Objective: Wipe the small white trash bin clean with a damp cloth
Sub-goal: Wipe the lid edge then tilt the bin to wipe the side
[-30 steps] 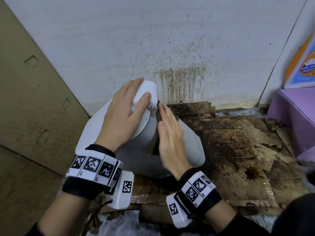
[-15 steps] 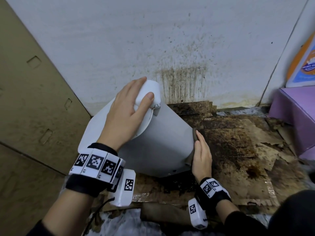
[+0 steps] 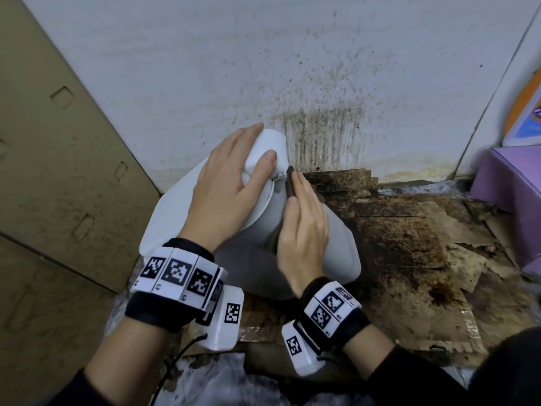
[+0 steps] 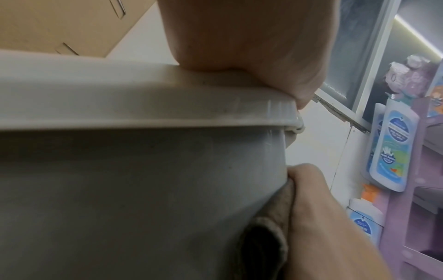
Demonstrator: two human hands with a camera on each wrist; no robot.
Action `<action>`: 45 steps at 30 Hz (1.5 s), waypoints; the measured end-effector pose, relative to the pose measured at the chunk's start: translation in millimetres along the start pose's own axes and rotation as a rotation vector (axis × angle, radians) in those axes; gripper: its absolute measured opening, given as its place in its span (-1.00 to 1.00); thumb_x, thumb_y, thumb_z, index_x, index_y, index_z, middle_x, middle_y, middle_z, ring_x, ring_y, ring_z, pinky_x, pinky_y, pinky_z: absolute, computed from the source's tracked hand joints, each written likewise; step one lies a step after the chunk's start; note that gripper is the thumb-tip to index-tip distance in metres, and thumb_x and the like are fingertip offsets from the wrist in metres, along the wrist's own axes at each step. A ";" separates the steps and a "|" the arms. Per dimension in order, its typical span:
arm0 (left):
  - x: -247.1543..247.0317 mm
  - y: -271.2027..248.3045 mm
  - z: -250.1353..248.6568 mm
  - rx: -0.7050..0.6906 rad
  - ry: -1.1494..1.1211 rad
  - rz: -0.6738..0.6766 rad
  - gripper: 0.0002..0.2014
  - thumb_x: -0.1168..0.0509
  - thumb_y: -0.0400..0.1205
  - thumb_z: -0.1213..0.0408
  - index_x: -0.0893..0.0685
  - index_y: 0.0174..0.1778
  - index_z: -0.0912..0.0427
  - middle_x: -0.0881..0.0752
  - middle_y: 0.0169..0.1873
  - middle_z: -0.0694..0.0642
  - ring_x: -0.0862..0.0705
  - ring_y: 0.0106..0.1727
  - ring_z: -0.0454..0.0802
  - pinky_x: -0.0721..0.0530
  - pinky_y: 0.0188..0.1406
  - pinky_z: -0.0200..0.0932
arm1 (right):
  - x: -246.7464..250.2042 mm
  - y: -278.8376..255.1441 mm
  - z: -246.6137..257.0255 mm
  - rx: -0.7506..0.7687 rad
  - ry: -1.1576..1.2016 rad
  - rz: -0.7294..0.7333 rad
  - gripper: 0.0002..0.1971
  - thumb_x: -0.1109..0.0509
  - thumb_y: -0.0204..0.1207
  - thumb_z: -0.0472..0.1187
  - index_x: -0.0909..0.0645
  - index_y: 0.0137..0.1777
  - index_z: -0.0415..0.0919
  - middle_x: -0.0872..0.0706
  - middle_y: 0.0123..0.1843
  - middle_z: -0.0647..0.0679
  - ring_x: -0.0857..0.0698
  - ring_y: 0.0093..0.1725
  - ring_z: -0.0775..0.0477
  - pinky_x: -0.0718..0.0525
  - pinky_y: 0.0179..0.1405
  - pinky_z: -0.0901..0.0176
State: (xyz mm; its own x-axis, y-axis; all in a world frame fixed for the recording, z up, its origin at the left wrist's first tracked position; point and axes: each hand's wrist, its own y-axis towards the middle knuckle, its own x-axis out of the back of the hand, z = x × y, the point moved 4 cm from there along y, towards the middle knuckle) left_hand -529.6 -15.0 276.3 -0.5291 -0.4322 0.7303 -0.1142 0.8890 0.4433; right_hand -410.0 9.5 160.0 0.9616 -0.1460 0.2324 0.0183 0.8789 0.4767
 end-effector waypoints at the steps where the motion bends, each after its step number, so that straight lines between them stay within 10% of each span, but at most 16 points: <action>1: 0.3 -0.4 0.3 0.001 -0.002 0.000 -0.47 -0.06 0.80 -0.14 -0.37 0.69 -0.07 -0.44 0.61 -0.14 -0.36 0.62 -0.15 -0.31 0.63 -0.06 | -0.4 1.2 4.5 0.042 -0.002 0.016 -0.45 0.04 0.81 -0.03 -0.44 0.72 -0.15 -0.49 0.72 -0.04 -0.39 0.74 0.02 -0.38 0.69 -0.22; 8: 2.1 1.8 4.4 0.014 -0.010 0.015 -0.47 -0.06 0.81 -0.15 -0.35 0.70 -0.09 -0.42 0.63 -0.15 -0.34 0.64 -0.15 -0.31 0.64 0.03 | 17.1 2.5 -26.0 0.226 -0.031 0.133 -0.47 -0.03 0.82 -0.08 -0.37 0.75 -0.20 -0.44 0.75 -0.05 -0.38 0.75 0.00 -0.41 0.71 -0.11; 17: 6.7 -1.8 6.6 0.037 -0.044 0.017 -0.48 -0.06 0.80 -0.17 -0.35 0.69 -0.15 -0.42 0.63 -0.18 -0.33 0.65 -0.16 -0.33 0.63 0.13 | 55.0 -33.9 -142.9 -0.365 -0.023 0.034 -0.44 -0.01 0.75 0.08 -0.49 0.68 0.05 -0.52 0.68 0.12 -0.43 0.67 0.13 -0.34 0.73 -0.08; 23: 3.2 0.1 1.8 0.037 -0.034 0.014 -0.49 -0.06 0.80 -0.15 -0.36 0.69 -0.14 -0.42 0.62 -0.18 -0.34 0.63 -0.16 -0.32 0.63 0.05 | 48.5 -25.9 -132.7 -0.441 -0.054 -0.004 -0.41 0.07 0.75 0.07 -0.49 0.69 0.01 -0.52 0.70 0.07 -0.42 0.71 0.03 -0.23 0.60 0.29; 30: 3.8 0.4 5.0 0.037 -0.028 -0.005 -0.49 -0.05 0.79 -0.15 -0.37 0.68 -0.15 -0.44 0.60 -0.18 -0.35 0.61 -0.16 -0.34 0.61 0.02 | 20.2 5.5 -28.8 -0.255 -0.070 0.150 -0.10 0.39 0.52 0.18 -0.25 0.80 -0.11 -0.29 0.82 -0.07 -0.21 0.81 -0.05 -0.11 0.81 -0.09; 34: 3.7 -1.6 4.0 0.010 -0.017 -0.010 -0.46 -0.04 0.78 -0.17 -0.38 0.68 -0.11 -0.45 0.59 -0.17 -0.37 0.60 -0.18 -0.34 0.60 -0.05 | 2.5 16.7 15.3 -0.133 0.035 0.252 -0.33 0.31 0.78 0.11 -0.16 0.83 -0.01 -0.21 0.85 0.07 -0.09 0.82 0.18 -0.05 0.83 -0.02; 40: 5.1 -0.6 8.1 0.030 -0.040 -0.002 -0.46 -0.04 0.78 -0.18 -0.38 0.68 -0.12 -0.45 0.60 -0.16 -0.36 0.62 -0.15 -0.35 0.62 0.06 | 10.6 14.2 -5.8 0.021 0.050 0.261 -0.44 0.10 0.86 0.05 -0.25 0.81 -0.05 -0.29 0.81 0.11 -0.18 0.80 0.20 -0.17 0.81 -0.01; 45: 5.4 2.2 9.0 0.046 -0.053 -0.003 -0.48 -0.07 0.80 -0.15 -0.38 0.68 -0.11 -0.46 0.60 -0.15 -0.37 0.63 -0.14 -0.35 0.62 0.09 | 37.6 3.4 -76.4 -0.226 -0.003 0.287 -0.45 0.04 0.83 0.10 -0.30 0.79 0.05 -0.35 0.78 0.16 -0.26 0.76 0.20 -0.19 0.80 -0.06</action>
State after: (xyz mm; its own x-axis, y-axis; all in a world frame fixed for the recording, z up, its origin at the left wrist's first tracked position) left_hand -540.3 -14.0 276.5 -0.5727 -0.4269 0.6999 -0.1536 0.8945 0.4199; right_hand -352.8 41.7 105.5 0.9353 0.1204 0.3327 -0.1924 0.9622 0.1926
